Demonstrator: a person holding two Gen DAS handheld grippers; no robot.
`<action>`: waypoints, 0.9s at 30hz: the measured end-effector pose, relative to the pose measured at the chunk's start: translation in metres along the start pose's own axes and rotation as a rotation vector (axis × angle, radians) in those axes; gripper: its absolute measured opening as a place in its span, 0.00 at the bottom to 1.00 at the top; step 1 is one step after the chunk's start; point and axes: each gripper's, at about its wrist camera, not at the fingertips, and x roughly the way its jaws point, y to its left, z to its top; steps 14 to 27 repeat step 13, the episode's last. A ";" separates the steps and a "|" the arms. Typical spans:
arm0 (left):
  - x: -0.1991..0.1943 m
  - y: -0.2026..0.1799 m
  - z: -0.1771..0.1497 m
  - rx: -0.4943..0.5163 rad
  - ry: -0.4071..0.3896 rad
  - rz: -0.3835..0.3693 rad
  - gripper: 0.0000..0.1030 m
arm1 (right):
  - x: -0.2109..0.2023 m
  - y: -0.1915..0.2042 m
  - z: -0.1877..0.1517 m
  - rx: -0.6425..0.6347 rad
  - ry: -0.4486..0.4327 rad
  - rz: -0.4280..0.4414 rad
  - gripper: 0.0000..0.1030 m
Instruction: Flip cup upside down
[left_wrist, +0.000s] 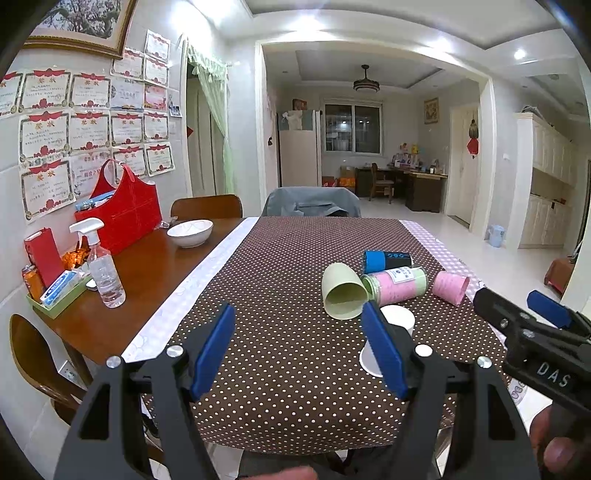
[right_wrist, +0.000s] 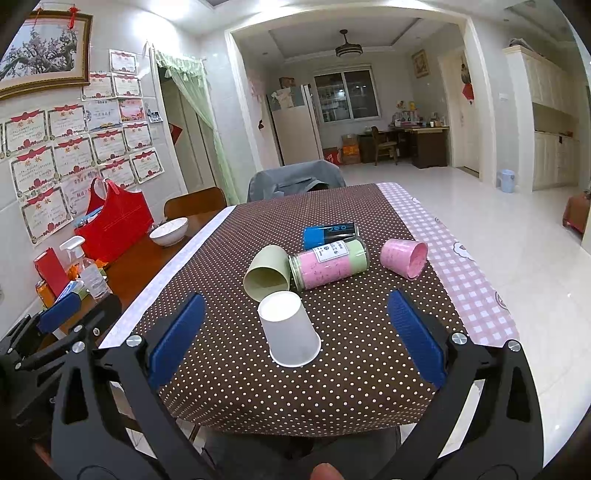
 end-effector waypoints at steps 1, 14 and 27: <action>-0.001 0.001 0.000 -0.003 -0.004 -0.009 0.68 | 0.001 0.000 -0.001 0.000 0.002 0.001 0.94; 0.001 0.001 0.000 -0.002 0.003 0.020 0.68 | 0.004 0.001 -0.003 -0.002 0.011 0.010 0.94; 0.001 0.001 0.000 -0.002 0.003 0.020 0.68 | 0.004 0.001 -0.003 -0.002 0.011 0.010 0.94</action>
